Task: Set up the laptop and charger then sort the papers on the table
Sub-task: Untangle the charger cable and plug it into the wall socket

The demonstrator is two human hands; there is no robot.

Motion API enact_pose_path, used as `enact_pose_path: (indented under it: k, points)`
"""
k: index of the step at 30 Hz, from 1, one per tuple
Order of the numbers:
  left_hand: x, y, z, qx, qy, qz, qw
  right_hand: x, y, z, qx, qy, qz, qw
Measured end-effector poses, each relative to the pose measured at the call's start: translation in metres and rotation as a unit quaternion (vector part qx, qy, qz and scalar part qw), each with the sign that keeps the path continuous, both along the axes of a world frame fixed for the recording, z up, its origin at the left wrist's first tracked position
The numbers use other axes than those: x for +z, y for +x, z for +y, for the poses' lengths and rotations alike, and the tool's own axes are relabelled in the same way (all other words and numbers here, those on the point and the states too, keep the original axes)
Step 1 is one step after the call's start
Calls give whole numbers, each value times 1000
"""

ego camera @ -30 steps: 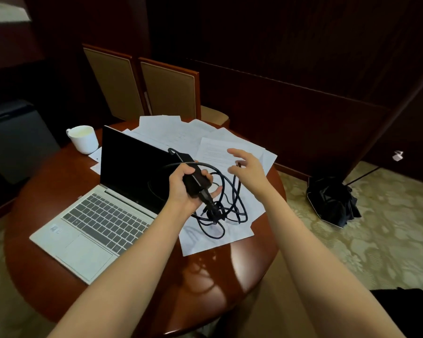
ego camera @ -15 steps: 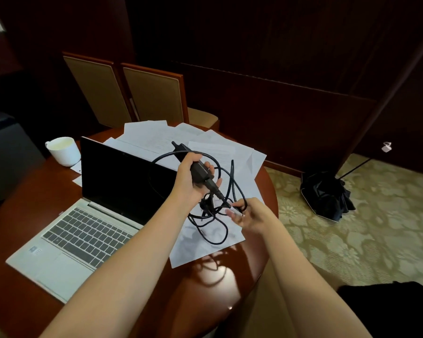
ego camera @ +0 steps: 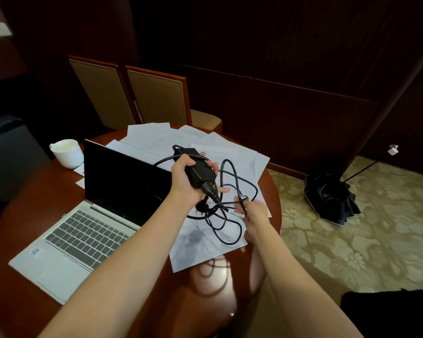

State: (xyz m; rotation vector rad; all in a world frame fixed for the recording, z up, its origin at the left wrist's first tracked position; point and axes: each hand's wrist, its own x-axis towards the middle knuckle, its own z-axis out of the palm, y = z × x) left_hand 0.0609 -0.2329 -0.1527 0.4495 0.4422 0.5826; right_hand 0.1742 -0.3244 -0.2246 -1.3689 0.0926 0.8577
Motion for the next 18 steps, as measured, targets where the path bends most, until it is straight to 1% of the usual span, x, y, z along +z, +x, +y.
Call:
enact_pose_path:
  k: [2,3,5,7,9,12,14,15,16,18]
  points:
    - [0,2,4,6,8,-19,1000,-3,-1,-4,62,-118,-57,989]
    - [1,3,5,13,8,-26,1000,-1,-3,-7,99,-151,-62,982]
    - [2,7,7,31,3,-38,999,6,-10,-7,197,-147,-47,968]
    - [4,13,6,49,-2,-38,998,15,-17,-3,289,-140,-62,945]
    - [7,17,5,67,-7,-32,997,21,-18,1,328,-143,-87,930]
    - [11,19,4,55,-11,-1,998,29,-5,0,381,-139,-163,899]
    - [15,20,5,43,-25,19,999,31,5,-2,399,-134,-212,882]
    - [17,21,6,42,-34,28,998,32,9,-4,389,-143,-236,879]
    - [20,22,7,42,-41,39,998,33,13,-6,362,-147,-250,886]
    - [25,23,9,45,-49,65,996,34,20,-7,278,-129,-236,922]
